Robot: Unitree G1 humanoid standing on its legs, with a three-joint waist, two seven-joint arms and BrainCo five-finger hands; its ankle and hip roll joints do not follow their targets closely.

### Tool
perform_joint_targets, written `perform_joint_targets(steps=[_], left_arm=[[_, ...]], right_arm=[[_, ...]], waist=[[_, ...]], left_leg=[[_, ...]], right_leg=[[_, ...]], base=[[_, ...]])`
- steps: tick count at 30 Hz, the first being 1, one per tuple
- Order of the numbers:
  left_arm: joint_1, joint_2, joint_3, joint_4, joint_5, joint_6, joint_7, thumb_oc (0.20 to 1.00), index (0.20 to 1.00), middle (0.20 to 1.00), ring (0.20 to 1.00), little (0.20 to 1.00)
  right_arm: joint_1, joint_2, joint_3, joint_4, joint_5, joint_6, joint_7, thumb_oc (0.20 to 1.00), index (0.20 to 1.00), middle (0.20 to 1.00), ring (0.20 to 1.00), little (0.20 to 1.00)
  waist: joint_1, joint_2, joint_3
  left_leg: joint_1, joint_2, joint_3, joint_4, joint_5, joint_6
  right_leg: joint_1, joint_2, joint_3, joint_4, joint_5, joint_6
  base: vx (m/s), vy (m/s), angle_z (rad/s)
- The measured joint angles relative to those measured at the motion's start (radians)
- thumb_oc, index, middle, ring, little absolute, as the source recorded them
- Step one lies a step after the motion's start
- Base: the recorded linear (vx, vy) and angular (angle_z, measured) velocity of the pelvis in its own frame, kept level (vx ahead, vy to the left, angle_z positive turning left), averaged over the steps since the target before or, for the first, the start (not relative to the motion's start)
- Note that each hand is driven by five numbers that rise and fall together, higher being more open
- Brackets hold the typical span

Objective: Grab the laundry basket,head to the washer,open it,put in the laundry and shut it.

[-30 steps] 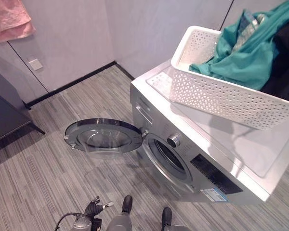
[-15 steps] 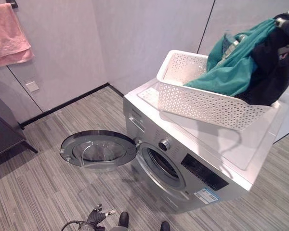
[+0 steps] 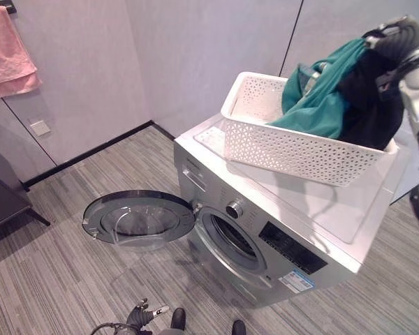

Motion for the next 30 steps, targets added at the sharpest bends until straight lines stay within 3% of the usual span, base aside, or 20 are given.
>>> perform_joint_targets(steps=[4,8,13,14,15,16,17,21,30], left_arm=[[0.004,0.003,-0.002,-0.012,0.000,-0.001,-0.002,1.000,1.000,1.000,1.000,1.000],[0.008,0.028,-0.012,-0.011,0.000,-0.001,-0.003,1.000,1.000,1.000,1.000,1.000],[0.002,0.042,-0.033,-0.004,0.000,0.000,-0.002,1.000,1.000,1.000,1.000,1.000],[0.001,0.042,-0.035,-0.004,0.000,0.000,-0.002,1.000,1.000,1.000,1.000,1.000],[0.001,0.043,-0.038,-0.004,0.000,0.000,-0.003,1.000,1.000,1.000,1.000,1.000],[0.001,0.043,-0.038,-0.004,0.000,0.000,-0.003,1.000,1.000,1.000,1.000,1.000],[-0.001,0.044,-0.038,-0.003,0.000,0.000,-0.003,1.000,1.000,1.000,1.000,1.000],[-0.028,0.045,-0.039,0.002,0.000,0.000,-0.004,1.000,1.000,1.000,1.000,1.000],[-0.064,0.056,-0.039,-0.012,-0.001,0.000,-0.010,1.000,1.000,1.000,1.000,1.000]], right_arm=[[0.028,0.036,0.010,0.040,-0.068,0.007,0.027,0.200,0.200,0.200,0.200,0.200],[0.047,0.062,0.010,0.093,-0.107,0.019,0.031,0.200,0.200,0.200,0.200,0.200],[0.047,0.057,0.010,0.129,-0.120,0.025,0.034,0.200,0.200,0.200,0.200,0.200],[0.048,0.057,0.010,0.129,-0.120,0.025,0.036,0.404,0.404,0.404,0.404,0.404],[0.049,0.058,0.010,0.128,-0.119,0.025,0.039,0.404,0.404,0.404,0.404,0.404],[0.049,0.058,0.010,0.127,-0.119,0.025,0.044,0.793,0.793,0.793,0.793,0.793],[0.048,0.058,0.010,0.127,-0.119,0.026,0.052,1.000,1.000,1.000,1.000,1.000],[0.045,0.046,0.029,0.124,-0.117,0.027,0.078,1.000,1.000,1.000,1.000,1.000],[0.033,-0.118,0.058,0.128,-0.115,0.027,0.116,1.000,1.000,1.000,1.000,1.000]], waist=[[0.027,-0.007,0.001],[0.074,-0.038,0.004],[0.098,-0.060,0.021],[0.102,-0.059,0.029],[0.106,-0.060,0.036],[0.108,-0.062,0.042],[0.110,-0.064,0.049],[0.106,-0.067,0.075],[0.094,-0.083,0.089]], left_leg=[[-0.004,0.001,-0.007,0.000,0.002,-0.003],[-0.054,0.008,-0.027,0.005,0.009,-0.012],[-0.108,0.007,-0.072,0.003,0.022,-0.026],[-0.109,0.005,-0.075,0.002,0.025,-0.026],[-0.109,0.004,-0.077,0.002,0.025,-0.026],[-0.110,0.003,-0.077,0.002,0.025,-0.026],[-0.110,0.002,-0.077,0.002,0.025,-0.026],[-0.110,0.000,-0.076,0.001,0.024,-0.025],[-0.106,0.001,-0.073,0.000,0.021,-0.024]], right_leg=[[-0.001,0.002,-0.005,0.000,0.000,0.001],[-0.040,0.011,-0.027,0.000,0.004,-0.004],[-0.072,0.014,-0.068,0.000,0.002,-0.006],[-0.071,0.013,-0.074,0.000,0.001,-0.005],[-0.071,0.012,-0.076,0.000,0.000,-0.006],[-0.071,0.012,-0.076,0.000,-0.001,-0.006],[-0.071,0.011,-0.077,0.000,-0.001,-0.006],[-0.071,0.008,-0.077,0.000,-0.004,-0.006],[-0.070,0.008,-0.075,0.000,-0.005,-0.008]], base=[[-0.05,-0.013,0.06],[-0.07,-0.014,0.13],[-0.03,0.006,0.25],[-0.02,0.008,0.13],[-0.02,0.013,0.10],[-0.01,0.018,0.03],[0.00,0.000,0.00],[0.00,0.009,0.00],[0.00,0.000,-0.01]])
